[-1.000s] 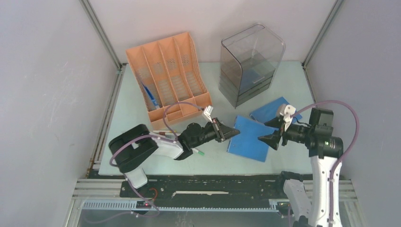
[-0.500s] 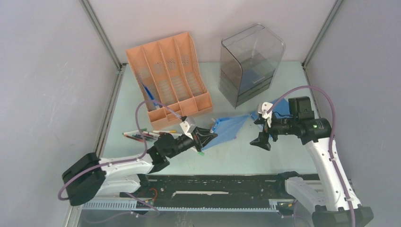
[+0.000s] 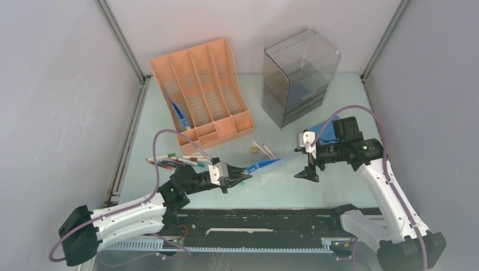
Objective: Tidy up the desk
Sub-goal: Place the folder in the storage box.
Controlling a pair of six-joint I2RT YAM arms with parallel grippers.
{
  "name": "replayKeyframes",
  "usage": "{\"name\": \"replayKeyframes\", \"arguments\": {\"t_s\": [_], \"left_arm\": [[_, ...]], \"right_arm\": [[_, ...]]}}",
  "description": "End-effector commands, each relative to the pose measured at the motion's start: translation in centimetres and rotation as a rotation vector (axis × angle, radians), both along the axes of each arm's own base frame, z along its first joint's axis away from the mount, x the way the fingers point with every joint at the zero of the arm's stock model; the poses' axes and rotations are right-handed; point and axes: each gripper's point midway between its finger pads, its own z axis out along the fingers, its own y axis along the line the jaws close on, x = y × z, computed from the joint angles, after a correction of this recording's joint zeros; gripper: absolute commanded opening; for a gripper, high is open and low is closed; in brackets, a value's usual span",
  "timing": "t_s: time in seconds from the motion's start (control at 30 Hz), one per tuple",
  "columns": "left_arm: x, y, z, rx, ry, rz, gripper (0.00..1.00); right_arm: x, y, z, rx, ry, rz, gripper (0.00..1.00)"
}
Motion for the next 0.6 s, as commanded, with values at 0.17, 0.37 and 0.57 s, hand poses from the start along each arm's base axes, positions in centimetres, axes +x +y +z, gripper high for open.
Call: {"name": "replayKeyframes", "arguments": {"t_s": [0.17,0.37,0.57], "left_arm": [[-1.7,-0.7,2.2,-0.028,-0.065,-0.119,0.00],[-2.1,-1.0,2.6,-0.051,-0.070,-0.144,0.00],[-2.3,-0.9,2.8,-0.077,-0.060,-0.152,0.00]], "right_arm": [[-0.8,1.3,-2.6,-0.038,-0.046,0.102,0.87],[-0.6,1.7,-4.4,-0.117,-0.019,0.122,0.64],[-0.9,1.6,-5.1,-0.156,-0.017,0.143,0.14]]}}
